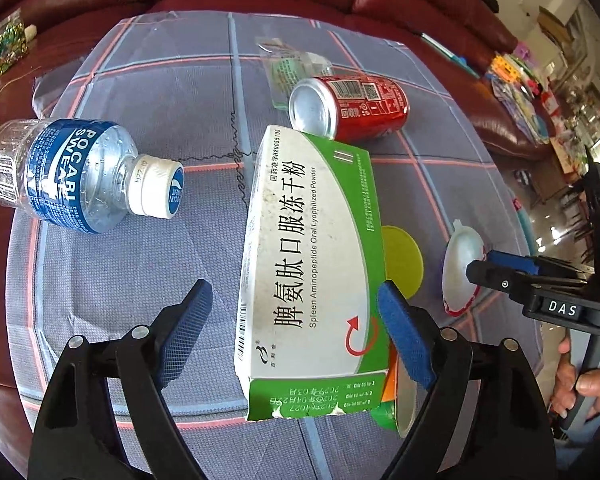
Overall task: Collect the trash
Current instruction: 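Return both tools to the table above the remaining trash, then grasp the green-white medicine box with the left tool while the right tool grasps the white lid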
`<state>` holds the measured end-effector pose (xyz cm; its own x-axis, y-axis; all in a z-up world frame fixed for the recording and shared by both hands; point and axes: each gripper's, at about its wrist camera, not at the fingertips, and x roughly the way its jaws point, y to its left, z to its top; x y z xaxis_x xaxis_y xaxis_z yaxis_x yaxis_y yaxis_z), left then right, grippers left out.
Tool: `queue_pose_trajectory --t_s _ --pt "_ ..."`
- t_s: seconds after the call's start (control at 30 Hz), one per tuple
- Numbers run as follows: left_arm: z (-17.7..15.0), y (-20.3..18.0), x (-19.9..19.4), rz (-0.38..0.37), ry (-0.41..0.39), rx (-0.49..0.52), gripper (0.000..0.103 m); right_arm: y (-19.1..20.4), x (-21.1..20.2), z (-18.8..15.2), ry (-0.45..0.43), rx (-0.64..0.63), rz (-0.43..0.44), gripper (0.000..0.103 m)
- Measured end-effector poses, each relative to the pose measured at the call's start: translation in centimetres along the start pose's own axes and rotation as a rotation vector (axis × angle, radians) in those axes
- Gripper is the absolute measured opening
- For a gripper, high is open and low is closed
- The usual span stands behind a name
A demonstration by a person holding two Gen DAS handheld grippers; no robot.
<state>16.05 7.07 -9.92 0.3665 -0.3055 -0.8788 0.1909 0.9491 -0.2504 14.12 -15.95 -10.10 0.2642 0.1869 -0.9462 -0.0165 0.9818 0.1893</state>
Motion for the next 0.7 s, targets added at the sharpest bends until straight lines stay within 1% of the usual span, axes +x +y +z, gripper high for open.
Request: queue_pose_trajectory --t_s 0.03,0.07,0.13,0.23,0.37,0.53,0.7 --pt "0.0 -0.1 0.1 0.007 -0.001 0.001 0.090 0.2 0.1 0.0 -0.001 -0.004 0.005 0.045" --pt "0.1 -0.2 0.1 0.014 -0.003 0.002 0.091 0.4 0.2 0.1 -0.002 -0.010 0.010 0.039" --pt "0.1 -0.3 0.1 0.022 -0.007 0.003 0.092 0.8 0.5 0.2 0.002 -0.025 0.019 0.032" --pt "-0.1 -0.5 0.0 0.027 -0.001 0.009 0.092 1.6 1.0 0.2 0.005 -0.055 0.024 0.007" --pt "-0.4 -1.1 0.0 0.048 0.006 0.042 0.092 1.7 0.3 0.4 -0.045 -0.069 0.002 0.005" --pt "-0.2 -1.7 0.3 0.068 0.018 0.059 0.094 0.4 -0.1 0.7 -0.060 -0.038 -0.006 0.005" --pt "-0.2 -2.9 0.2 0.066 0.025 0.091 0.094 -0.3 -0.3 0.5 -0.063 -0.029 -0.002 0.005"
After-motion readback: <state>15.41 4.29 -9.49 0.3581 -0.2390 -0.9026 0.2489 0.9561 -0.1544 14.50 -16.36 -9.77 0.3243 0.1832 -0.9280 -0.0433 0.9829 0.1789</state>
